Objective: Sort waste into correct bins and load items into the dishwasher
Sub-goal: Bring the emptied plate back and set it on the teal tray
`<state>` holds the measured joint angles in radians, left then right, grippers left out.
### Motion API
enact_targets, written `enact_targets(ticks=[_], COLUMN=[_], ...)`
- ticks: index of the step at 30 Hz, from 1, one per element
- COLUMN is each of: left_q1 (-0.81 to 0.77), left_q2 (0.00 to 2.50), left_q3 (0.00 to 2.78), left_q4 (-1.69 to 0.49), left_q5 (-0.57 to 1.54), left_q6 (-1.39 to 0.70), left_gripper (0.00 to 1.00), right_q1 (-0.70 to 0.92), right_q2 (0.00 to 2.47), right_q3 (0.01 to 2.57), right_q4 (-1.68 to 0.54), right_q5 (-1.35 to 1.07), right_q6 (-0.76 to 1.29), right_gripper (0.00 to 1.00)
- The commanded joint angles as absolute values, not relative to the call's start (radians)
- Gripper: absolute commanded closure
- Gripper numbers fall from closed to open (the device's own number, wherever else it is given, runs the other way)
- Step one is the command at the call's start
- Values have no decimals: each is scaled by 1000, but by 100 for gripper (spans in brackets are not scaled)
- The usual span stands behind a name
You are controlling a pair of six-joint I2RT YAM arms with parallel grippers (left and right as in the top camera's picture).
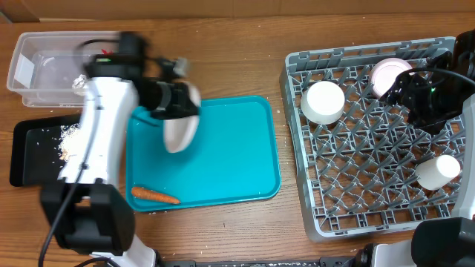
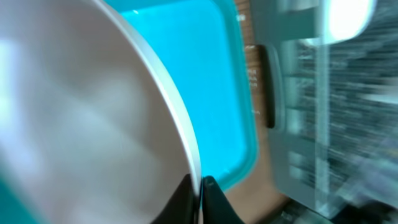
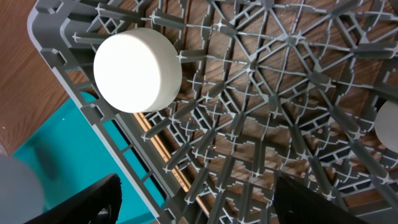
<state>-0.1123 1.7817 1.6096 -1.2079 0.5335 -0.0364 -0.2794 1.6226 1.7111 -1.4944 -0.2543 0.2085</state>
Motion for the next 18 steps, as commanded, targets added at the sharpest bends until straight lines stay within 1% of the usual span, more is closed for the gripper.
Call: enact_targets(ticks=[1, 4, 9, 11, 13, 14, 16, 18], left_q1=[-298, -407, -500, -511, -511, -507, -487, -465], left_q2=[1806, 1853, 1921, 1932, 1928, 1924, 1909, 1894], left_q3=[1631, 1631, 1631, 1632, 1634, 1640, 1659, 1680], left_q4=[-1162, -1132, -1090, -1087, -1094, -1105, -1135, -1173], left_q5=[198, 134, 82, 78, 78, 77, 75, 70], left_q6=[-220, -250, -251, -252, -252, -252, -258, -279], left_gripper=[90, 91, 87, 78, 64, 60, 58, 58], right_q1=[-274, -274, -274, -274, -274, -274, -274, -274], right_q2=[1616, 1616, 1616, 1616, 1616, 1616, 1616, 1616], right_q3=[1722, 1722, 1722, 1722, 1722, 1722, 1723, 1725], right_q4=[-1497, -1496, -1496, -1496, -1495, -1491, -1478, -1467], right_q5=[-244, -244, -244, -244, -244, -244, -263, -291], right_q6=[201, 201, 201, 201, 201, 200, 167, 152], right_gripper=[20, 20, 19, 19, 18, 18, 18, 18])
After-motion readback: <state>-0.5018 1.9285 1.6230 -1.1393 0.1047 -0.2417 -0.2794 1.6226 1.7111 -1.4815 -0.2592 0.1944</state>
